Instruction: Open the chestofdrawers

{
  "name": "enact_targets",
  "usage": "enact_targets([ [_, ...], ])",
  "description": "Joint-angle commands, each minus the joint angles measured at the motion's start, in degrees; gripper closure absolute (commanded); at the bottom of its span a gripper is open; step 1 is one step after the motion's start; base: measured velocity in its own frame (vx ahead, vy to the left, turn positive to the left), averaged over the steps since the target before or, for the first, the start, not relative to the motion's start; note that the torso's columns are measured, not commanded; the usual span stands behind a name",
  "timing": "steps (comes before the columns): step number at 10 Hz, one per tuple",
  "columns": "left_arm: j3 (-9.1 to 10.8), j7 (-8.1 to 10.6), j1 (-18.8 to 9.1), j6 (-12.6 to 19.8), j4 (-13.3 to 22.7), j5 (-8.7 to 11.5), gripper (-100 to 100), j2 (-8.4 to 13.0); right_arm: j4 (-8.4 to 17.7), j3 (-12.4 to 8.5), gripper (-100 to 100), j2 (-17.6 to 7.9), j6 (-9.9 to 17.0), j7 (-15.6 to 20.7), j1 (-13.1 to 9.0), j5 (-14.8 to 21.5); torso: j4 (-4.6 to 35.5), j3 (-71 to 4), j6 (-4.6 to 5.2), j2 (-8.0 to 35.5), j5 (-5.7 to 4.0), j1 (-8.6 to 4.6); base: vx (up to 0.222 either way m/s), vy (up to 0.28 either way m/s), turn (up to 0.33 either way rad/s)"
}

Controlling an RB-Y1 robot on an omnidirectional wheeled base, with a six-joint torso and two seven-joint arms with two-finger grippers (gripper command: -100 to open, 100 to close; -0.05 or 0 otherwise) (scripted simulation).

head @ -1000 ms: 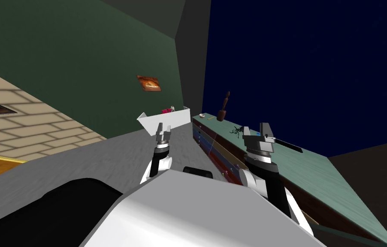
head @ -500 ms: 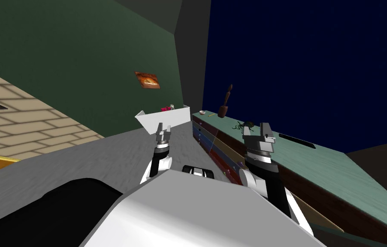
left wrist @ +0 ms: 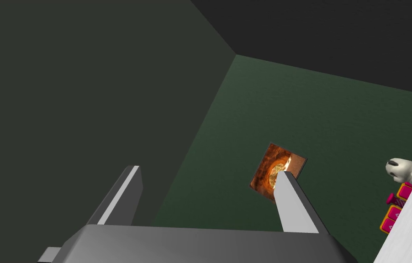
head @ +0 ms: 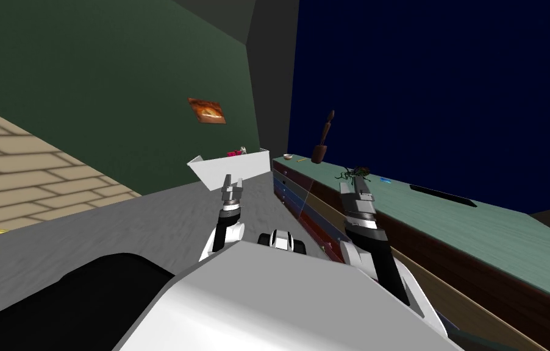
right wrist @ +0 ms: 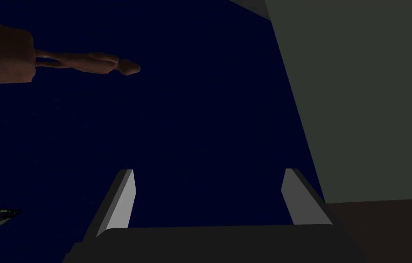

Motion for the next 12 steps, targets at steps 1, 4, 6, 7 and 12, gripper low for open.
enact_targets([
  [1,0.0,0.0,0.0,0.0,0.0,0.0,0,0.0,1.9,0.7,-100,-1.1,2.7,1.6,-0.8,3.3,0.1,0.0,0.0,0.2,-0.02,-0.04,0.092,0.032,-0.009],
  [4,0.0,0.0,0.0,0.0,0.0,0.0,0,0.0,4.2,1.6,-100,-2.3,6.5,3.9,-1.2,8.4,0.1,0.1,0.01,0.3,-0.02,-0.05,0.102,0.042,-0.021],
  [6,0.0,0.0,0.0,0.0,0.0,0.0,0,0.0,5.5,2.2,-100,-2.8,8.8,5.3,-1.4,11.3,0.1,0.0,0.0,0.2,-0.02,-0.04,0.105,0.041,-0.016],
  [7,0.0,0.0,0.0,0.0,0.0,0.0,0,0.0,6.8,2.9,-100,-3.3,11.1,6.7,-1.6,13.4,0.1,0.1,0.0,0.3,-0.04,-0.15,0.095,0.041,-0.022],
  [12,0.0,0.0,0.0,0.0,0.0,0.0,0,0.0,9.8,4.2,-100,-4.2,16.3,9.8,-2.2,21.3,0.1,0.1,0.0,0.3,-0.02,-0.04,0.101,0.035,-0.016],
])
